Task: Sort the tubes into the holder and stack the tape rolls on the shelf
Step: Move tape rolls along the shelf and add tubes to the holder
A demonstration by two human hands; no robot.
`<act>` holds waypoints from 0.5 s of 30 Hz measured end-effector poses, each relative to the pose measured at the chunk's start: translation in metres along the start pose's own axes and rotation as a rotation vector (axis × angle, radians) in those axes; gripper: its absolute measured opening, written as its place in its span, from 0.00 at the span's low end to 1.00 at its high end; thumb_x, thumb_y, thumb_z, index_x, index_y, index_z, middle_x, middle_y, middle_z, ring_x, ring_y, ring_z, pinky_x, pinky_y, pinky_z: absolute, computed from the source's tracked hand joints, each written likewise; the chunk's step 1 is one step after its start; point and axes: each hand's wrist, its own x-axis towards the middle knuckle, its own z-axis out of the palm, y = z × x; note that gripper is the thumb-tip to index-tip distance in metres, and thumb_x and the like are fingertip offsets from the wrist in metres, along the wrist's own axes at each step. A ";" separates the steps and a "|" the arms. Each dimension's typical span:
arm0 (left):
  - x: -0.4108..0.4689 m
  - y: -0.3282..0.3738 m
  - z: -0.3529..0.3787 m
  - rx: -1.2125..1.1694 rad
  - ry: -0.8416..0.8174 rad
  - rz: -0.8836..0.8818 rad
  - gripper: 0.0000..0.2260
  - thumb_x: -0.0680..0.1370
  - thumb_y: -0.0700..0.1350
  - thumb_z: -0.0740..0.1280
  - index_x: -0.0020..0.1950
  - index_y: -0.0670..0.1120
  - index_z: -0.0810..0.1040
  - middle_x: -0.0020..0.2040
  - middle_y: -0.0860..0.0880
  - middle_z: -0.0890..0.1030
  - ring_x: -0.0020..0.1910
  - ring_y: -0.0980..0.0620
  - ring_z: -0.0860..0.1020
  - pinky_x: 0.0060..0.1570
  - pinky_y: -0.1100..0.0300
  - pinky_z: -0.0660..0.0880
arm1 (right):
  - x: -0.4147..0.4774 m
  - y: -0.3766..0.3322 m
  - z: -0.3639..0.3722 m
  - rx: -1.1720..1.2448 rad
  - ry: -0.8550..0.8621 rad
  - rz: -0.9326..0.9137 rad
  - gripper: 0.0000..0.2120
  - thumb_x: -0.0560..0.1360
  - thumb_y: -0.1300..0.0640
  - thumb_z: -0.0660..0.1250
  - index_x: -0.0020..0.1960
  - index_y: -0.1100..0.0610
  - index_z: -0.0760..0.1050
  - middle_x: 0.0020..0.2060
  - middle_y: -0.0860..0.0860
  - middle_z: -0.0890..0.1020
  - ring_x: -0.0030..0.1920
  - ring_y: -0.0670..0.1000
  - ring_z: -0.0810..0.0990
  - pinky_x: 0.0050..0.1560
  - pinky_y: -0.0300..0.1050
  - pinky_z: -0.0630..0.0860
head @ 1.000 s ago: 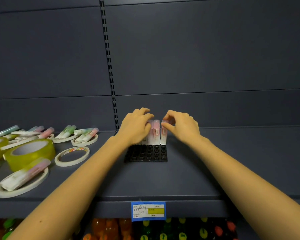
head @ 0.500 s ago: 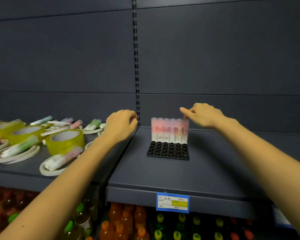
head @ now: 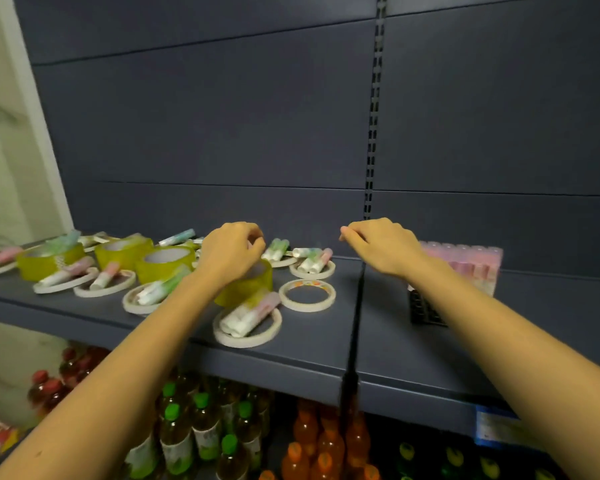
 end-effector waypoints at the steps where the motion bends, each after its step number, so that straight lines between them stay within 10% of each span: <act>1: 0.003 -0.013 -0.003 -0.005 -0.008 -0.007 0.09 0.76 0.46 0.62 0.50 0.46 0.81 0.49 0.46 0.83 0.49 0.43 0.78 0.42 0.55 0.71 | 0.006 -0.012 0.006 0.007 -0.004 0.002 0.20 0.81 0.46 0.49 0.55 0.51 0.78 0.55 0.53 0.80 0.54 0.60 0.77 0.47 0.49 0.69; 15: 0.036 -0.152 -0.011 -0.024 -0.095 0.100 0.12 0.77 0.48 0.60 0.50 0.46 0.81 0.46 0.48 0.83 0.41 0.48 0.77 0.34 0.60 0.64 | 0.071 -0.141 0.082 0.024 -0.081 0.142 0.18 0.79 0.43 0.56 0.52 0.52 0.80 0.48 0.53 0.82 0.43 0.55 0.75 0.41 0.46 0.68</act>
